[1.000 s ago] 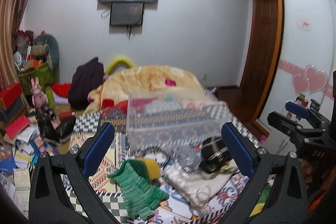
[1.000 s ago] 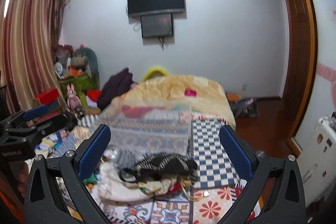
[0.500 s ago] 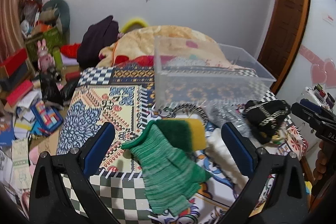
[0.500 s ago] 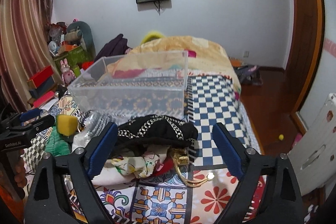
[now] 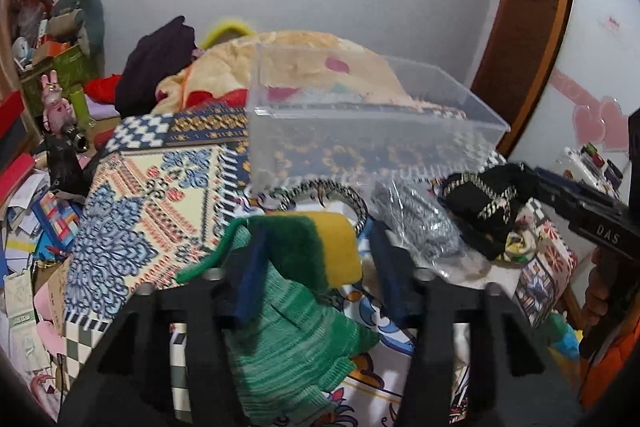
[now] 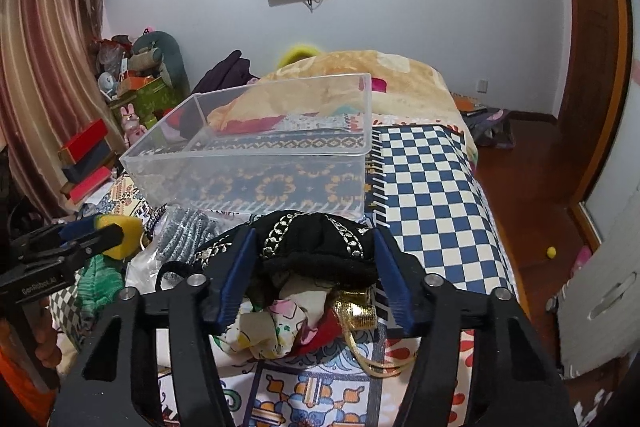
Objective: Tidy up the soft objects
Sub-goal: 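Grasp the green-yellow sponge with left tool while right tool grasps black patterned bag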
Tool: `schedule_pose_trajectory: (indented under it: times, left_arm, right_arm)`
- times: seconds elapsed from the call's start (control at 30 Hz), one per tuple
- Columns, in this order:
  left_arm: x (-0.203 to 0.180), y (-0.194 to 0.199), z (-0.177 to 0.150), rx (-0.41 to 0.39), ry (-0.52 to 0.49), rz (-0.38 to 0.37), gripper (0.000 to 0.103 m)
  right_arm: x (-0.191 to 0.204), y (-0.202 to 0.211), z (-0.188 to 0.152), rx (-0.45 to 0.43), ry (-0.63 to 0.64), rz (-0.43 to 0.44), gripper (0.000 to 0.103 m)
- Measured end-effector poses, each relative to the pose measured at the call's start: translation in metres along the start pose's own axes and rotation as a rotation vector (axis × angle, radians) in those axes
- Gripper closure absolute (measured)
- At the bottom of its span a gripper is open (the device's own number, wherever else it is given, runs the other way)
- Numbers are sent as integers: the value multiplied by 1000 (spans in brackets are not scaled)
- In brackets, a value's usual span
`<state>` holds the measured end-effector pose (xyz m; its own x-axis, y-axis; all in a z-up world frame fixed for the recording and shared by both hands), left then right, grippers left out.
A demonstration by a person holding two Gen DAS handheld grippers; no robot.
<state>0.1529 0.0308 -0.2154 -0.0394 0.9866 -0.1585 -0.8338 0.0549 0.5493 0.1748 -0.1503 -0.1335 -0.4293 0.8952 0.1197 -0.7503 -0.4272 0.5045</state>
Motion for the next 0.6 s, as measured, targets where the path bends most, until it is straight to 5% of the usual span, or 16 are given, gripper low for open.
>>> schedule_pose_trajectory:
  times: [0.17,0.6]
  left_arm:
    - [-3,1,-1,-4,-20,-2,72]
    - [-5,36,41,-126,-28,-7,74]
  right_arm:
    - [2,-3,-2,5,31,-3,77]
    - [9,17,33,-99,42,9,84]
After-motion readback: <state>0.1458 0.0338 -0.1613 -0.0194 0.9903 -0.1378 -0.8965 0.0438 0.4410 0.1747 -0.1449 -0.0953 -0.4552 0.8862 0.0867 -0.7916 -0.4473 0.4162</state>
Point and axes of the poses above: each gripper's, at about its wrist camera, not at the fingertips, and y roughly against the way its jaws point, x to its left, z to its top, the point moved 9 cm from there along -y, roughly the way its jaws point, and after that the axes turned 8 degrees about -x, right-handed, at the moved point
